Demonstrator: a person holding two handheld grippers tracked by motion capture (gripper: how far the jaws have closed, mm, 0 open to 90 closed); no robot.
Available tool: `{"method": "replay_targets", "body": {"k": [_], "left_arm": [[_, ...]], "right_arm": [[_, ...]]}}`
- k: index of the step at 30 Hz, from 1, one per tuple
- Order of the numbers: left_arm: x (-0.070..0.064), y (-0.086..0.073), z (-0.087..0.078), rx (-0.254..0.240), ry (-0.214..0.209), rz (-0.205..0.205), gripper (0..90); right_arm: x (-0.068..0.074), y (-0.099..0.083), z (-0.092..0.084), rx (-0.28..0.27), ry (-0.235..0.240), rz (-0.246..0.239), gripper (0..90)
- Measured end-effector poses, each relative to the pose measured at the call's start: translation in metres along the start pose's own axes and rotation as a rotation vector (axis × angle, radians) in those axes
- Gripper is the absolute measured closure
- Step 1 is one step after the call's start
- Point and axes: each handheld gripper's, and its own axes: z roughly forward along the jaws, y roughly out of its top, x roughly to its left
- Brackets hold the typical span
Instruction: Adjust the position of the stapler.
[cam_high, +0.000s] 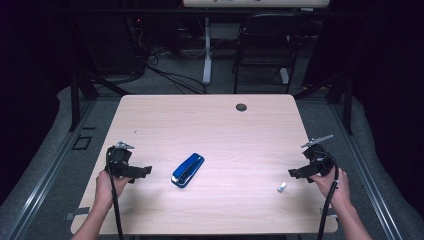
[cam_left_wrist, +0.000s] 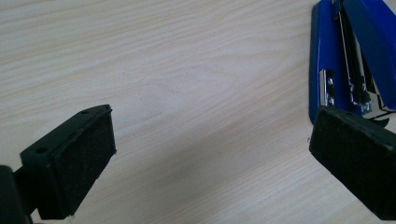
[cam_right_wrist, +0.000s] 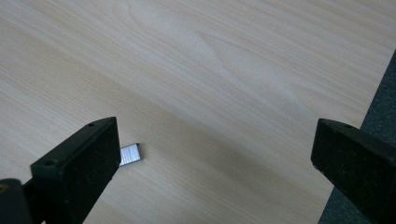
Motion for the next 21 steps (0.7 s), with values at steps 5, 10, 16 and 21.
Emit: {"method": "replay_targets", "body": {"k": [5,10,16,21], "left_arm": [[-0.002,-0.001,-0.001,-0.008,-0.006,0.005,1.2],[-0.008,0.001,-0.003,-0.02,-0.032,0.013,0.6],[-0.023,0.005,-0.002,-0.025,-0.056,0.045,0.3],[-0.033,0.007,-0.002,-0.032,-0.073,0.076,0.2]], "right_arm": [[0.002,0.0,-0.001,0.003,-0.002,-0.01,1.7],[0.005,0.002,0.001,0.009,0.002,-0.024,2.4],[0.005,0.001,0.002,0.001,0.006,-0.021,3.0],[0.005,0.002,0.002,0.014,0.003,-0.024,3.0]]}}
